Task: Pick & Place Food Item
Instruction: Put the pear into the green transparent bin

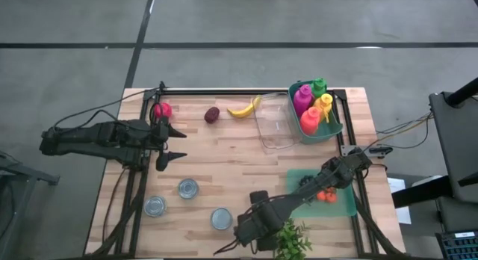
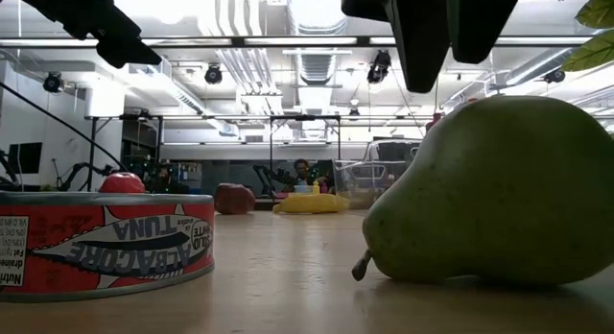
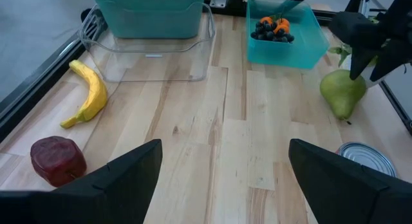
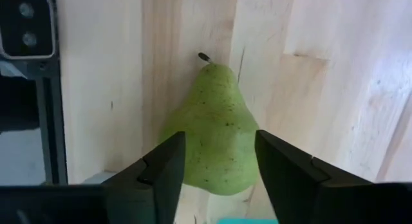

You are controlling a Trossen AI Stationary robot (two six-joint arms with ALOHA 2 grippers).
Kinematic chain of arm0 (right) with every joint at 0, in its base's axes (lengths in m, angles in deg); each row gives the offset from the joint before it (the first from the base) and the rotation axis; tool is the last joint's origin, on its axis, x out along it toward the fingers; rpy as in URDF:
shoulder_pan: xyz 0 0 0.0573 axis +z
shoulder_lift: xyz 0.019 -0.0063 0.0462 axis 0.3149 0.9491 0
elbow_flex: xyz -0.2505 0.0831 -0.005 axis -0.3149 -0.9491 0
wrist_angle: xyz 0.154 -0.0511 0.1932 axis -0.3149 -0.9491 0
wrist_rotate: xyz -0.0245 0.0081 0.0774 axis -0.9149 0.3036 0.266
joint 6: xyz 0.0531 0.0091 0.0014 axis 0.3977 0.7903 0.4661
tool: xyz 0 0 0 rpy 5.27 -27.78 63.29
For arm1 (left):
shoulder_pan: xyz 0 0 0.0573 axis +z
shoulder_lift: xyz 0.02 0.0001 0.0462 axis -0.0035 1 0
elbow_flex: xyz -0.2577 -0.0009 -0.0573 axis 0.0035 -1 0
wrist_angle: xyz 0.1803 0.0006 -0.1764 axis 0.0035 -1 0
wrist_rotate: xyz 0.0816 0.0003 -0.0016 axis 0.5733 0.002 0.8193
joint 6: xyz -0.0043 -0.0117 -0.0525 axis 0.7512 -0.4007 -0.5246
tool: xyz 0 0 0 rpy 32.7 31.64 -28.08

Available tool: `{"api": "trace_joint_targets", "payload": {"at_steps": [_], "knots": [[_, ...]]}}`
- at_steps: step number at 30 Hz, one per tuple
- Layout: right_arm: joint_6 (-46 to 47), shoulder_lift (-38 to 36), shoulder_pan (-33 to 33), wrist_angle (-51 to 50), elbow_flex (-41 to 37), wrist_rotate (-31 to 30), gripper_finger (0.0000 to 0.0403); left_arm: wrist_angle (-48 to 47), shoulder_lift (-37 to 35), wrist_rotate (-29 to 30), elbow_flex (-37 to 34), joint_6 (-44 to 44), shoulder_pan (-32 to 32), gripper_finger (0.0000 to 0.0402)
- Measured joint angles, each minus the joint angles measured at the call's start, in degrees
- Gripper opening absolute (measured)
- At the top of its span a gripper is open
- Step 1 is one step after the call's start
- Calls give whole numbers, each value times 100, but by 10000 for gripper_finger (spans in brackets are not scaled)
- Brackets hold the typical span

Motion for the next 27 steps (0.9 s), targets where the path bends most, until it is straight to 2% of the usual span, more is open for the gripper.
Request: {"api": "trace_joint_targets", "payload": {"at_steps": [8, 16, 19, 27], "knots": [[156, 0, 13, -84, 7, 40, 274, 0, 0, 2, 0, 0, -1, 343], [851, 0, 21, -80, 4, 49, 343, -1, 0, 1, 0, 0, -1, 343], [1023, 0, 39, -69, -11, 62, 356, -1, 0, 2, 0, 0, -1, 343], [1153, 15, 95, -34, -82, 170, 359, 1, -1, 1, 0, 0, 1, 343]]}}
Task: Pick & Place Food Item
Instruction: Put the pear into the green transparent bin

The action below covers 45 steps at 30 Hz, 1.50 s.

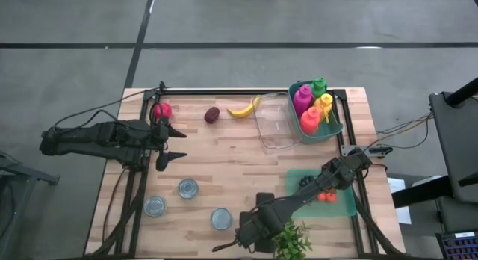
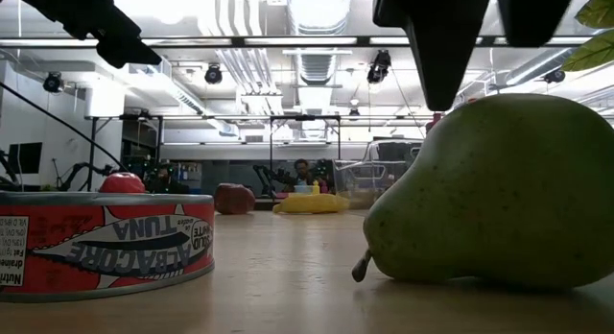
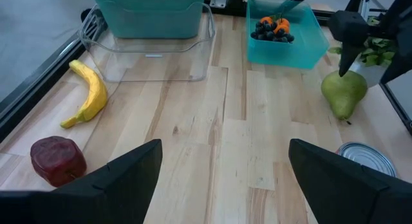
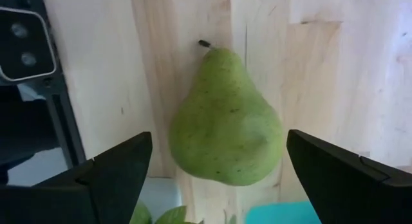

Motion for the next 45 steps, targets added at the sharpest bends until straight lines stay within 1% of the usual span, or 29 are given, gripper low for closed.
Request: {"api": "trace_joint_targets", "payload": {"at_steps": [8, 20, 45], "knots": [[-1, 1, 32, 17, -120, 27, 359, 0, -1, 1, 0, 0, -1, 343], [-55, -9, 41, 482, -646, 157, 359, 0, -1, 1, 0, 0, 0, 343], [-162, 2, 2, 451, -662, 111, 359, -1, 1, 1, 0, 0, -2, 343]]}}
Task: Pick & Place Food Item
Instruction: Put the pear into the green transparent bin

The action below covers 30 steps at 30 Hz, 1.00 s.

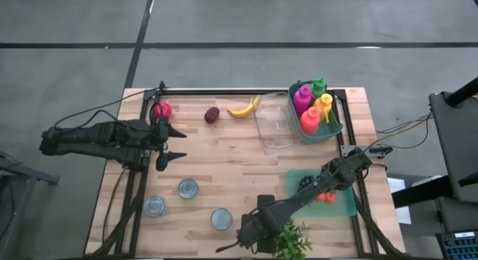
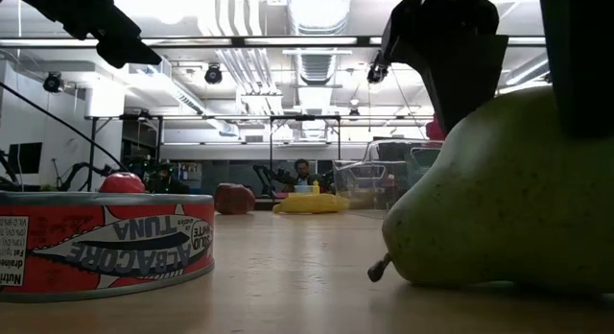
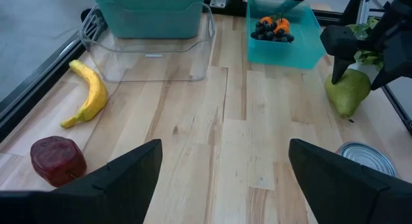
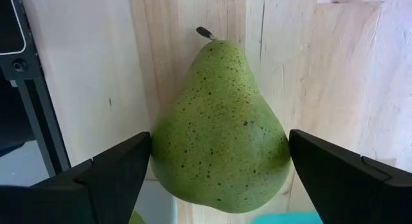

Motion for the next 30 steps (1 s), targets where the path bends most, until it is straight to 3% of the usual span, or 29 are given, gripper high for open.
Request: {"api": "trace_joint_targets", "payload": {"at_steps": [17, 30], "knots": [[-274, 11, -156, 40, 72, -200, 359, 0, -2, -1, 0, 0, 2, 343], [-313, -519, -160, 74, 81, -1194, 359, 0, -1, -2, 0, 0, 2, 344]]}}
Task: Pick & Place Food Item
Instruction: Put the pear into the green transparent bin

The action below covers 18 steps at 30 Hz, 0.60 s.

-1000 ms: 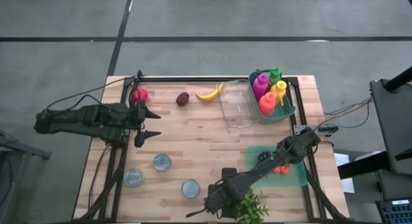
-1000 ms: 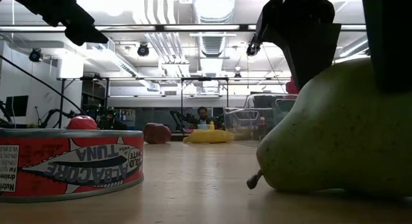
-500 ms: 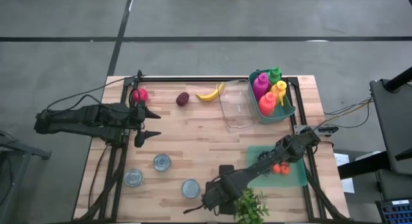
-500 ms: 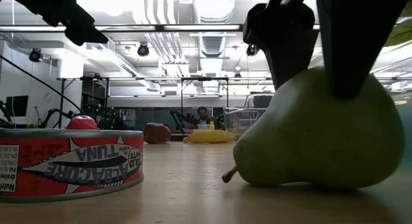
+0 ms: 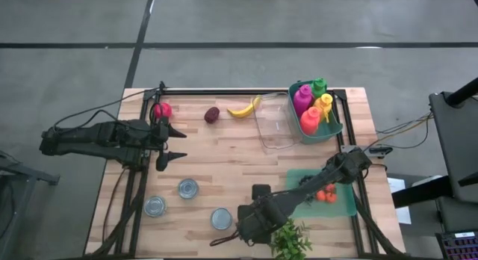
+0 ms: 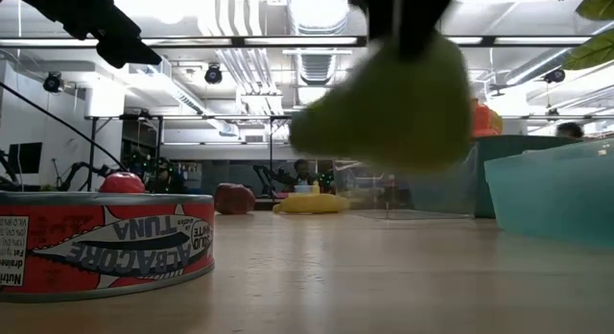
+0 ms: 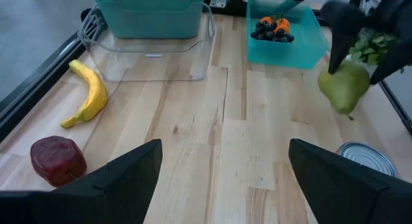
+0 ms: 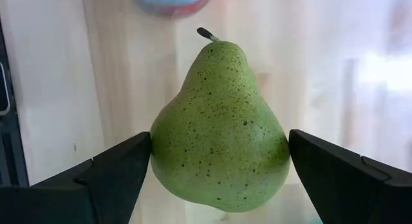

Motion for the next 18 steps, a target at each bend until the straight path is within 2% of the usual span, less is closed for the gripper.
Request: {"api": "trace_joint_targets", "payload": {"at_steps": [5, 18], "knots": [[147, -454, 75, -199, 2, -612, 359, 1, -1, 1, 0, 0, -2, 344], [1202, -1755, 461, -1479, -52, -1281, 359, 2, -1, 0, 0, 0, -1, 344]]}}
